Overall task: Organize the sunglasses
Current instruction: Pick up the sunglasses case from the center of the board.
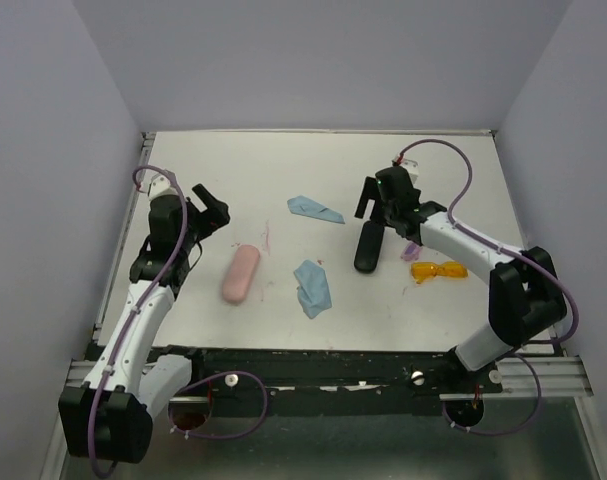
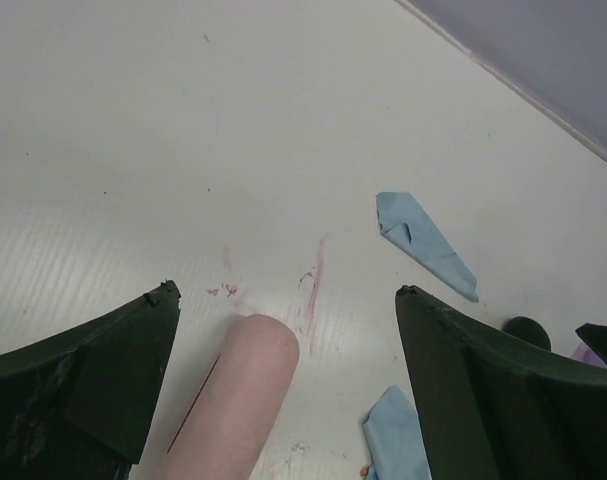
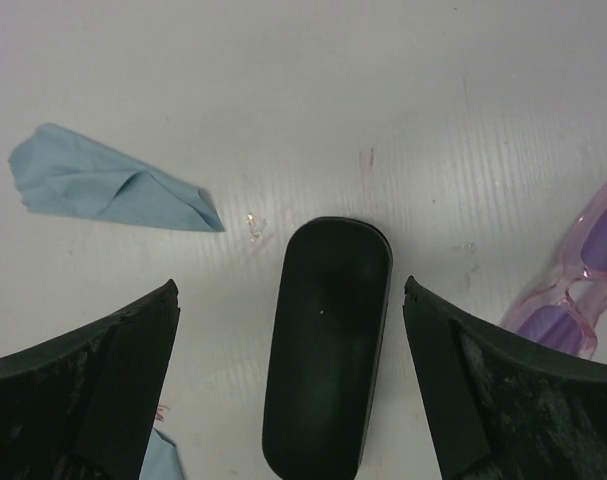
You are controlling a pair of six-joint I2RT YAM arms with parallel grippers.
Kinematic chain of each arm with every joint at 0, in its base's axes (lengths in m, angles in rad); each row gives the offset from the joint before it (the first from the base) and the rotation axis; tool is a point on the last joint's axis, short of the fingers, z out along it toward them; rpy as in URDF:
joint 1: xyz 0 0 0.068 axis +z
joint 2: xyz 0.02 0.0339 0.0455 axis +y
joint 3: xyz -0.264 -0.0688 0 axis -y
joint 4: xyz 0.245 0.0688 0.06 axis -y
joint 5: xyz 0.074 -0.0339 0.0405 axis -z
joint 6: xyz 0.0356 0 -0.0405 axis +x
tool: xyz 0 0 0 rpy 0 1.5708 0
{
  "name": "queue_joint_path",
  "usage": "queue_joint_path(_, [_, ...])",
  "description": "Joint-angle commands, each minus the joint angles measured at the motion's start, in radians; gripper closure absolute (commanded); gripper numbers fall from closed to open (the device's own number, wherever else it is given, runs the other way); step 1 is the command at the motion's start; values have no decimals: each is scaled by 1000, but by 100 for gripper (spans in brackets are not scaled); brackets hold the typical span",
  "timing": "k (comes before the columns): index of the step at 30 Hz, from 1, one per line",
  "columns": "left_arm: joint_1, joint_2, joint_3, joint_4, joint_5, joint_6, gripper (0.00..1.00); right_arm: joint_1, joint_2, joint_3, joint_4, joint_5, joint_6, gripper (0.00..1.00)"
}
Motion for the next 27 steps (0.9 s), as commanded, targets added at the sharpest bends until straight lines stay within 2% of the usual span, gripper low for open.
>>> queue_joint_path(1, [-22,44,54,-89,3,-55,1,62,23,73,-257,214,21,0])
queue_joint_path(9, [-65,-22,-40,-114,-8,-106,1,145,109,73,-282,150,51,0])
queue_joint_path(19, [-69,-118,-106,-126,-12,-112,1,160,172,46,-242,127,104,11])
queue_joint_path(27, [-71,-154,-118,-149,-20,-120,1,163,244,66,-274,188,143,18])
